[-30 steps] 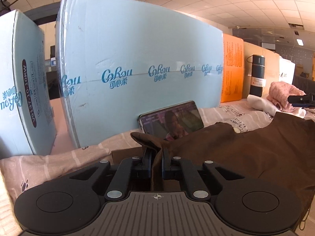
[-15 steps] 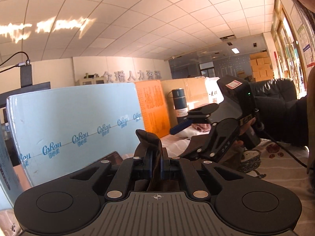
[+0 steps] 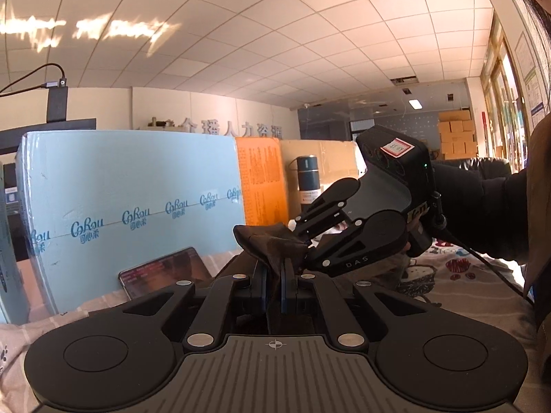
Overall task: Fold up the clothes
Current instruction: 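Lift the jacket with both grippers and shake it open in the air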
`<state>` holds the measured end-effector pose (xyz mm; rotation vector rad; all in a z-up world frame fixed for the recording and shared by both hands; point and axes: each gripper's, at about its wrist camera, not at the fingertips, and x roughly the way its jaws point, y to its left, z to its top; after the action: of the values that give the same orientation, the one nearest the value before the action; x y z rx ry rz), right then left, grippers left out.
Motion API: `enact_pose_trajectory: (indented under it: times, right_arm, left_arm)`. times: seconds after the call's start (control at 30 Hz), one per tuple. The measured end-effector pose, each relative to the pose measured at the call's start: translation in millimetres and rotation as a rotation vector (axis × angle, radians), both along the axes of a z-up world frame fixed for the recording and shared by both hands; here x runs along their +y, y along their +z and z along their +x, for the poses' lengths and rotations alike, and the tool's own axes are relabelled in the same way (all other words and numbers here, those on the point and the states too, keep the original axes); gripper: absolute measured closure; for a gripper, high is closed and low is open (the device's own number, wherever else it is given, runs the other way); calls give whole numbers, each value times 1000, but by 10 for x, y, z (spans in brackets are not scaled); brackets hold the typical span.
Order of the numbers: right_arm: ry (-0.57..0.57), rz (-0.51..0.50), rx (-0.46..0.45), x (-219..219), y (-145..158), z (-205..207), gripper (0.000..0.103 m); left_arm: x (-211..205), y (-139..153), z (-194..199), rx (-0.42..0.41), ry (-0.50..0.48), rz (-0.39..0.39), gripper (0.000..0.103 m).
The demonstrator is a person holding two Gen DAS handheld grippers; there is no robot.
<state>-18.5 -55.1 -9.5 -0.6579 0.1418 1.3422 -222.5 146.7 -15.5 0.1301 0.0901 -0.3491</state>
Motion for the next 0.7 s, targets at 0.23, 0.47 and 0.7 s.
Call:
enact_pose_trajectory:
  times: [0.23,0.47,0.7]
  right_arm:
    - [36,69,-94,-474,429,-684,97]
    - [152,15,-177,-789,556,-1593,97]
    - [324,-123,-30,-798,520,-2155,97]
  left_arm:
    - [-92,93,-503,-84,-61,-54,96]
    - [-71,52,-941,-66,-99,-77,91]
    - [-63,-58,-1348,30,-141,-71,85]
